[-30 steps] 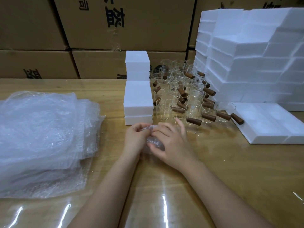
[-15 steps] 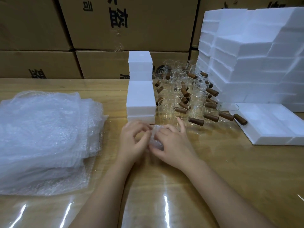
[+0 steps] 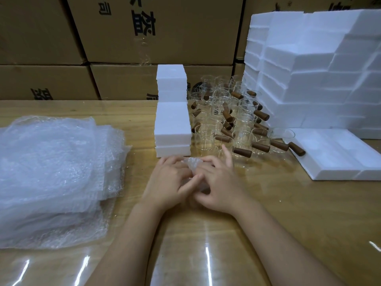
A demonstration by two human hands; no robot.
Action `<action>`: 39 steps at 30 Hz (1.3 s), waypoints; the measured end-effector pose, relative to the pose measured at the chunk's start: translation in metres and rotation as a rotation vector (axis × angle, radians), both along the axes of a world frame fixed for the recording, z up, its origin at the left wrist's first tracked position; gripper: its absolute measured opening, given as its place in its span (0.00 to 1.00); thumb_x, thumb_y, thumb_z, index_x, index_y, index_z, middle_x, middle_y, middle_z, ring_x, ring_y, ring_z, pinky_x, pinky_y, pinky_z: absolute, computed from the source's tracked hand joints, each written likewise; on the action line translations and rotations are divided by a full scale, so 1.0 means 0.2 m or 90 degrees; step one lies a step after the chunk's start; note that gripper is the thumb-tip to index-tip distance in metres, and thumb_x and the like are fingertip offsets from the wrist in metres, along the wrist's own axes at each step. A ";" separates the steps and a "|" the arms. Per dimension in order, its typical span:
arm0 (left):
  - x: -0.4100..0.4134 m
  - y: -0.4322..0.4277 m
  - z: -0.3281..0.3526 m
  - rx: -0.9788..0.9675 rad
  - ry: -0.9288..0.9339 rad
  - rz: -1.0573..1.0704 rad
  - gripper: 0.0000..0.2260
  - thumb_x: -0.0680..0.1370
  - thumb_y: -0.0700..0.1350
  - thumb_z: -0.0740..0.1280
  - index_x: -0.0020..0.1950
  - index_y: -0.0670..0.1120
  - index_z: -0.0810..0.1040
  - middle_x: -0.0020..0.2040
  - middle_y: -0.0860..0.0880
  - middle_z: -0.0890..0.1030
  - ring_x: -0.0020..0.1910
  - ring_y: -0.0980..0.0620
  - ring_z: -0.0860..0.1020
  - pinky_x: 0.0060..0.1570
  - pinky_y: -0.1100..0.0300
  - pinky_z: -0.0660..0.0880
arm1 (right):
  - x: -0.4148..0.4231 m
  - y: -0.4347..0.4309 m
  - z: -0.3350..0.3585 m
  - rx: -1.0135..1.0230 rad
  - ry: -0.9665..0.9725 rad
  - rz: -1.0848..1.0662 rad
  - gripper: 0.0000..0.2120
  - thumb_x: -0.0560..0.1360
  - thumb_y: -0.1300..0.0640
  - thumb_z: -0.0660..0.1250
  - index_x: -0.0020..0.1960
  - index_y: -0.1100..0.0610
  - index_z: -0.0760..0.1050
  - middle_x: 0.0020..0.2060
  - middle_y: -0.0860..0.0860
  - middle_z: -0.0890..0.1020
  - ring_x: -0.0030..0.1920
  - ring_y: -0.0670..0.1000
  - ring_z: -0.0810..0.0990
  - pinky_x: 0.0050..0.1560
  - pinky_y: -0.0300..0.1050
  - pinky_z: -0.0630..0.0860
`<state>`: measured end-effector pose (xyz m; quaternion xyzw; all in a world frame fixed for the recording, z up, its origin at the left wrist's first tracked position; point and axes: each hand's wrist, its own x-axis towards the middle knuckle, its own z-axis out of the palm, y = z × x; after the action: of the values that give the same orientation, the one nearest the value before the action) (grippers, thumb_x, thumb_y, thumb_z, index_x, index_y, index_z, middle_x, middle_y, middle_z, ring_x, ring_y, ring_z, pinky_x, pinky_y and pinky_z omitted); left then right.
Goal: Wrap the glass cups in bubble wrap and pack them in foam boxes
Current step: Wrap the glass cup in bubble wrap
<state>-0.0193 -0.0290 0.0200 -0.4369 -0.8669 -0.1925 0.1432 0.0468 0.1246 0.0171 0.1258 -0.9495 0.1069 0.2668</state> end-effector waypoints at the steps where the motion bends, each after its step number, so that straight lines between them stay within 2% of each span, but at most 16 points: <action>1: 0.00 0.00 -0.01 0.021 0.009 -0.006 0.27 0.79 0.60 0.48 0.40 0.48 0.83 0.44 0.55 0.83 0.57 0.50 0.76 0.55 0.53 0.67 | 0.00 -0.01 0.01 0.014 -0.018 -0.012 0.18 0.70 0.43 0.59 0.47 0.54 0.80 0.43 0.44 0.83 0.58 0.52 0.77 0.72 0.67 0.45; 4: 0.02 0.00 -0.02 0.113 0.128 -0.002 0.20 0.79 0.52 0.56 0.36 0.46 0.81 0.41 0.53 0.82 0.54 0.46 0.79 0.52 0.52 0.67 | -0.02 -0.02 0.05 0.079 -0.081 -0.053 0.24 0.71 0.41 0.52 0.47 0.54 0.81 0.44 0.46 0.84 0.61 0.54 0.76 0.72 0.66 0.40; 7: 0.02 0.00 0.00 0.144 0.242 0.034 0.17 0.77 0.50 0.61 0.32 0.46 0.80 0.35 0.53 0.81 0.50 0.47 0.81 0.54 0.51 0.66 | -0.04 -0.04 0.07 0.174 -0.157 -0.079 0.25 0.72 0.39 0.46 0.46 0.48 0.79 0.46 0.45 0.83 0.64 0.52 0.72 0.71 0.63 0.32; 9: 0.03 -0.01 0.02 0.110 0.209 0.036 0.18 0.76 0.51 0.60 0.31 0.46 0.79 0.32 0.54 0.81 0.48 0.49 0.81 0.54 0.51 0.67 | -0.05 -0.05 0.06 0.201 -0.172 -0.085 0.22 0.74 0.39 0.48 0.48 0.47 0.79 0.46 0.43 0.82 0.64 0.52 0.71 0.70 0.62 0.32; 11: 0.03 -0.01 0.05 0.052 0.115 0.026 0.21 0.76 0.55 0.57 0.31 0.46 0.80 0.33 0.54 0.81 0.51 0.50 0.80 0.54 0.51 0.66 | -0.05 -0.04 0.06 0.189 -0.173 -0.083 0.21 0.75 0.40 0.49 0.49 0.47 0.78 0.46 0.43 0.82 0.64 0.52 0.71 0.70 0.62 0.32; 14: 0.03 -0.01 0.10 -0.047 0.003 0.027 0.25 0.71 0.60 0.49 0.34 0.47 0.80 0.35 0.53 0.81 0.57 0.52 0.76 0.52 0.54 0.69 | -0.05 -0.03 0.06 0.160 -0.168 -0.064 0.23 0.73 0.40 0.48 0.44 0.48 0.79 0.42 0.43 0.80 0.60 0.52 0.73 0.71 0.64 0.36; 16: 0.01 0.00 0.11 -0.076 -0.036 0.026 0.25 0.66 0.61 0.48 0.34 0.46 0.78 0.34 0.50 0.80 0.54 0.52 0.74 0.47 0.56 0.71 | -0.05 -0.03 0.06 0.133 -0.140 -0.035 0.17 0.72 0.42 0.56 0.43 0.51 0.79 0.40 0.45 0.80 0.54 0.53 0.76 0.71 0.67 0.41; 18: 0.00 0.01 0.12 -0.107 -0.057 0.019 0.25 0.63 0.61 0.46 0.34 0.45 0.75 0.33 0.48 0.78 0.49 0.51 0.73 0.42 0.56 0.72 | -0.03 -0.01 0.03 0.093 -0.057 -0.006 0.12 0.70 0.48 0.66 0.47 0.55 0.78 0.38 0.48 0.80 0.47 0.55 0.79 0.70 0.71 0.50; 21: 0.00 0.01 0.11 -0.128 -0.052 0.014 0.25 0.62 0.62 0.46 0.35 0.46 0.75 0.33 0.49 0.77 0.47 0.52 0.72 0.39 0.57 0.71 | -0.03 0.02 0.00 0.068 0.029 -0.003 0.16 0.69 0.46 0.67 0.53 0.53 0.72 0.44 0.50 0.79 0.48 0.55 0.79 0.68 0.70 0.57; 26: 0.01 0.01 0.08 -0.101 -0.050 0.021 0.23 0.64 0.61 0.49 0.36 0.48 0.78 0.36 0.51 0.80 0.47 0.52 0.72 0.40 0.57 0.72 | -0.03 0.00 0.00 0.118 -0.032 -0.052 0.23 0.70 0.43 0.63 0.62 0.51 0.77 0.52 0.47 0.78 0.58 0.53 0.75 0.70 0.69 0.51; 30: 0.02 0.01 0.04 -0.016 -0.022 -0.023 0.16 0.69 0.55 0.57 0.32 0.45 0.76 0.35 0.49 0.80 0.42 0.45 0.76 0.38 0.53 0.73 | -0.03 -0.04 0.01 0.114 -0.050 -0.077 0.19 0.72 0.46 0.65 0.60 0.53 0.77 0.52 0.46 0.79 0.60 0.53 0.75 0.71 0.68 0.47; 33: 0.04 -0.01 0.01 0.074 0.003 -0.046 0.13 0.70 0.52 0.62 0.38 0.43 0.78 0.38 0.48 0.80 0.40 0.45 0.77 0.37 0.51 0.75 | -0.04 -0.04 0.04 0.115 -0.101 -0.078 0.21 0.74 0.44 0.61 0.62 0.53 0.75 0.56 0.46 0.79 0.63 0.53 0.73 0.73 0.62 0.41; 36: 0.05 -0.02 0.00 0.175 -0.040 -0.006 0.15 0.69 0.53 0.65 0.46 0.42 0.74 0.43 0.50 0.77 0.39 0.47 0.76 0.34 0.50 0.74 | -0.05 -0.03 0.05 0.139 -0.152 -0.083 0.19 0.74 0.43 0.59 0.60 0.50 0.75 0.57 0.44 0.79 0.64 0.50 0.71 0.73 0.58 0.36; 39: 0.04 -0.01 0.00 0.137 -0.046 -0.015 0.17 0.69 0.54 0.63 0.46 0.41 0.73 0.44 0.49 0.76 0.40 0.47 0.75 0.38 0.48 0.74 | -0.06 -0.04 0.06 0.164 -0.163 -0.079 0.17 0.73 0.45 0.56 0.57 0.50 0.76 0.51 0.44 0.80 0.60 0.51 0.73 0.73 0.56 0.38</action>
<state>-0.0119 -0.0316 0.0207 -0.4219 -0.8405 -0.3023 0.1554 0.0354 0.1174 0.0286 0.0855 -0.9875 -0.0168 0.1315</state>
